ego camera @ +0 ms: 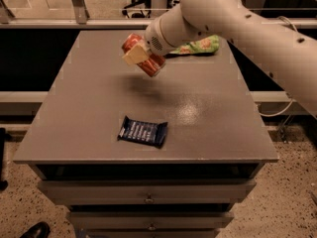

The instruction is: Place coke can upright

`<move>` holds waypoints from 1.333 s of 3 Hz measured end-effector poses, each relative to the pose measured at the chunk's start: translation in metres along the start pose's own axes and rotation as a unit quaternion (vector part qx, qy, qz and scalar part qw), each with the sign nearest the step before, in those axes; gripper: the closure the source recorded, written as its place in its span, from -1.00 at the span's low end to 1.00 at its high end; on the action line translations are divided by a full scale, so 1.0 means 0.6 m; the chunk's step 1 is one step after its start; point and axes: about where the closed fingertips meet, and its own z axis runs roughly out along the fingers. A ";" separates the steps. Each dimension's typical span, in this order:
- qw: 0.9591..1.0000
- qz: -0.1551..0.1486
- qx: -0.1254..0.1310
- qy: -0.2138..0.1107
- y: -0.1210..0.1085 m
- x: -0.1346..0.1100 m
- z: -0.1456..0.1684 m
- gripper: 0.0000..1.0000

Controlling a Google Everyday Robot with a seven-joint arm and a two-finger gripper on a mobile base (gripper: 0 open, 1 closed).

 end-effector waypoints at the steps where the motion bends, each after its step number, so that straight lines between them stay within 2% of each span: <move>1: 0.990 0.025 -0.019 -0.136 -0.012 0.002 -0.027 1.00; 2: 0.976 0.025 -0.030 -0.216 -0.020 0.011 -0.051 1.00; 3: 0.949 0.014 -0.052 -0.310 -0.006 0.000 -0.056 1.00; 4: 0.950 0.016 -0.051 -0.307 -0.007 0.002 -0.056 1.00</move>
Offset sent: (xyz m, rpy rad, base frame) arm -0.0150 -0.0535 0.0222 0.5877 -0.2724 0.1276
